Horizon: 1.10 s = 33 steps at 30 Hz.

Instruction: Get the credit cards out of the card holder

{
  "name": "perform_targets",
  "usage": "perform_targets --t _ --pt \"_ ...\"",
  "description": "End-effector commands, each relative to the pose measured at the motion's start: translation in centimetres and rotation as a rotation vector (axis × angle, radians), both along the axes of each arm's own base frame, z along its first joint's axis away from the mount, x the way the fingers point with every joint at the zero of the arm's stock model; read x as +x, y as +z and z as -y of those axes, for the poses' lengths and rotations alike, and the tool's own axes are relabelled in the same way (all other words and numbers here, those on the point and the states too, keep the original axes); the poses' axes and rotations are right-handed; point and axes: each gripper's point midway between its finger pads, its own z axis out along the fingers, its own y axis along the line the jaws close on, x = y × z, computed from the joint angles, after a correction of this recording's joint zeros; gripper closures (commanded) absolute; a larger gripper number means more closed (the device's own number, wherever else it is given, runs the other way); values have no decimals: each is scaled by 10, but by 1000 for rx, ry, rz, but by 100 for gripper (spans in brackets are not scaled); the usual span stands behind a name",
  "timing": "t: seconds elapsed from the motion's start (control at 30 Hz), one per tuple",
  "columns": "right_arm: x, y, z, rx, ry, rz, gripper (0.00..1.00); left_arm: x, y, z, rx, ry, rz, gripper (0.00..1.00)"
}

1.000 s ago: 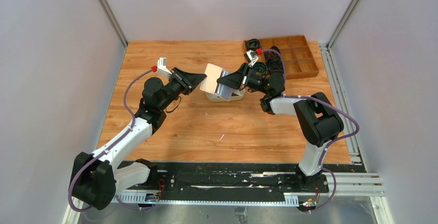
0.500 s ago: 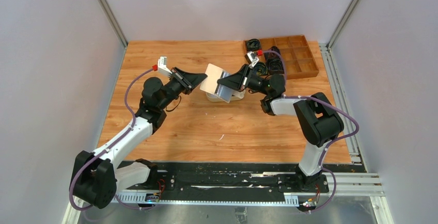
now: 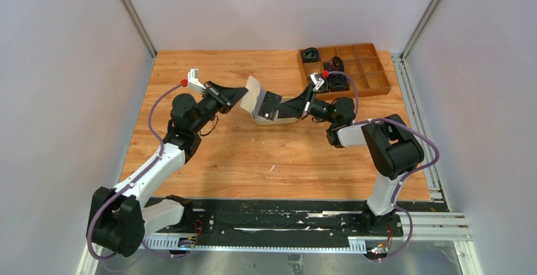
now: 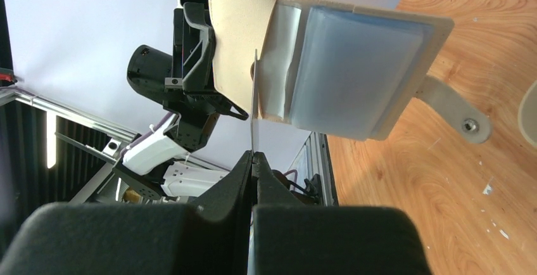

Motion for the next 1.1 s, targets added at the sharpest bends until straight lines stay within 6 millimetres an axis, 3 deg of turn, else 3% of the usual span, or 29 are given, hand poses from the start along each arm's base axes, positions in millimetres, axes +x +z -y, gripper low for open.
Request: perform_targets --t 0.0,0.13,0.4,0.5,0.63,0.77,0.87,1.07 --pt "-5 5 17 -15 6 73 100 -2 3 -8 33 27 28 100" --pt "3 -5 32 -70 4 42 100 -4 2 -11 48 29 23 100" --pt "13 -24 44 -300 -10 52 100 -13 4 -8 28 -3 22 100" --pt "21 -40 57 -529 -81 101 100 -20 -9 -6 12 -25 -22 100" --pt "26 -46 80 -737 -133 103 100 -31 -34 1 0 -84 -102 100" --pt "36 -45 87 -768 -165 94 100 -46 -55 11 -12 -154 -173 100" --pt "44 -50 88 -786 -184 73 100 -62 -65 30 -3 -238 -204 100" --pt "67 -47 94 -859 -227 62 100 -74 -98 44 46 -320 -266 100"
